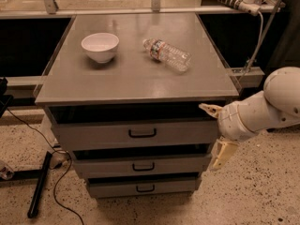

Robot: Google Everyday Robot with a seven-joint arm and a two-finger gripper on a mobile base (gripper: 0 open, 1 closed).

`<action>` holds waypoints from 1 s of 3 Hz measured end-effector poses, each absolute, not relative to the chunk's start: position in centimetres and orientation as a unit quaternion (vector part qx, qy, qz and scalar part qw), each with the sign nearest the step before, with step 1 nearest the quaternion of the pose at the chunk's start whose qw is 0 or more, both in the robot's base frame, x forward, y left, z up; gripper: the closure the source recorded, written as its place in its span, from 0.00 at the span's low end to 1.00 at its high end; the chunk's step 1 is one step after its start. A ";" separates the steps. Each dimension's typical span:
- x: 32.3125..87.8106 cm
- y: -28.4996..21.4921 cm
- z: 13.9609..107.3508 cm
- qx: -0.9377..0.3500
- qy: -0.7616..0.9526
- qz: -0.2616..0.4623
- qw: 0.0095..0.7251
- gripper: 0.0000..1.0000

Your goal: Open top drawer

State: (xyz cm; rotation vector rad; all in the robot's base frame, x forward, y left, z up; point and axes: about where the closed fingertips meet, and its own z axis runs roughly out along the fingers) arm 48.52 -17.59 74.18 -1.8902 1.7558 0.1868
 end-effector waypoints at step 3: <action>50.9 -17.5 71.3 -0.679 0.674 0.059 0.286 0.00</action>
Offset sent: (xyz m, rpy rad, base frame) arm 0.0277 0.0018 -0.0319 0.0178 -0.0220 -0.0779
